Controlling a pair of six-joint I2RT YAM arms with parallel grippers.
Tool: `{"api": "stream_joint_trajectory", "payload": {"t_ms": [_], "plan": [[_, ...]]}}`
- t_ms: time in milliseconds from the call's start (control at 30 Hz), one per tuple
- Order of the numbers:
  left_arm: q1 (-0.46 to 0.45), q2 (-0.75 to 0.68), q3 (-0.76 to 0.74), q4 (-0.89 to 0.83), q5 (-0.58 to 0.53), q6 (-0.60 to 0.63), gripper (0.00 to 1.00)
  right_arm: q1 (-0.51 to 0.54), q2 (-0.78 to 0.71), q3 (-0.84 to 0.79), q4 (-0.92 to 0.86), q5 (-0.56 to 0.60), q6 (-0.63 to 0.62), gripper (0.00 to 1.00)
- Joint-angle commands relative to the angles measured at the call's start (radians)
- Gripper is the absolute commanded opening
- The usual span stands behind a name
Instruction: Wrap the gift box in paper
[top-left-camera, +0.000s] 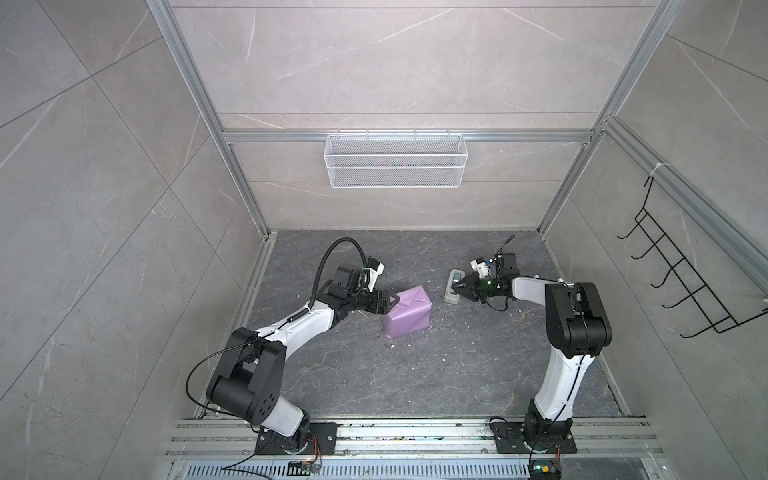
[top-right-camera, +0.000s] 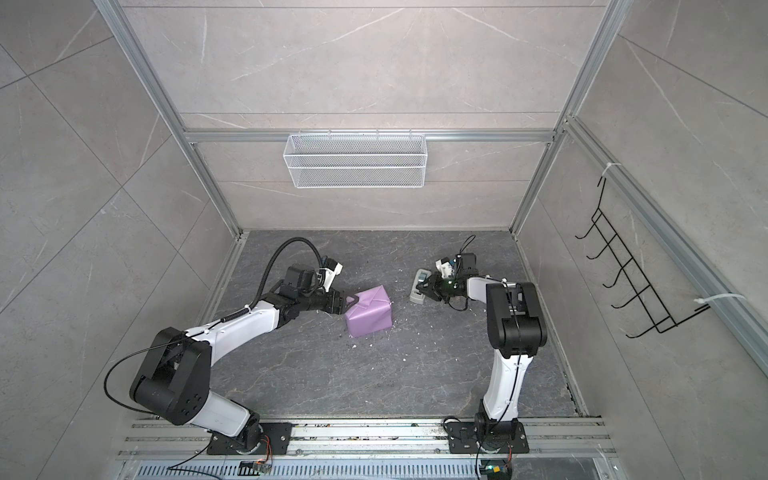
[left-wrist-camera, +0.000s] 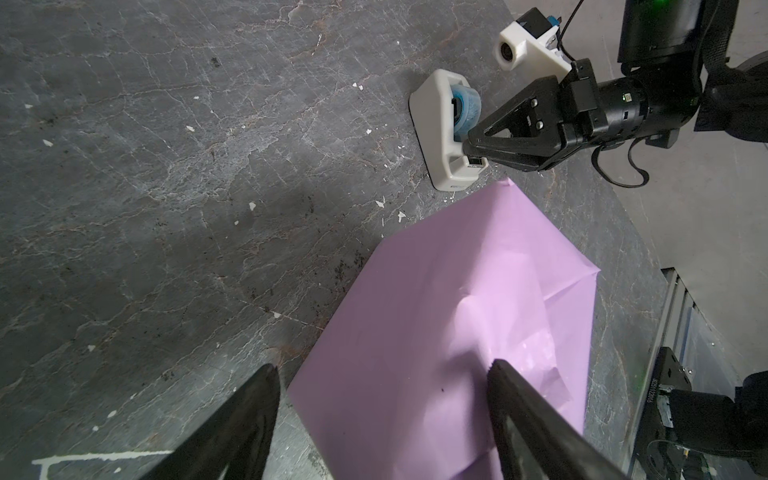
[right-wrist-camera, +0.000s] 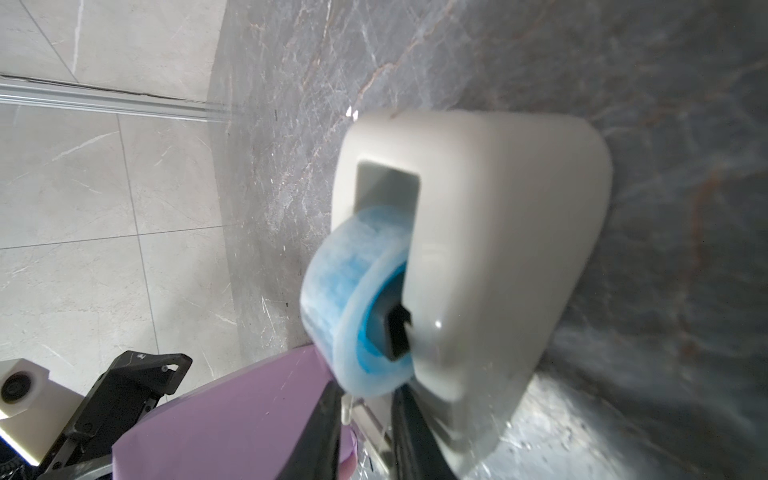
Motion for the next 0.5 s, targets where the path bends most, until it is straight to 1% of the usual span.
{"api": "stream_joint_trajectory", "payload": {"t_ms": [0, 300, 467], "plan": [[-0.001, -0.006, -0.031, -0.079, -0.002, 0.028, 0.79, 0.003, 0.059, -0.035, -0.009, 0.039, 0.023, 0.24], [-0.001, -0.006, -0.028, -0.075, -0.002, 0.028, 0.79, 0.005, 0.059, -0.049, 0.025, 0.035, 0.045, 0.20], [-0.001, -0.002, -0.028, -0.075, -0.001, 0.028, 0.79, 0.005, 0.058, -0.065, 0.088, 0.017, 0.088, 0.18]]}}
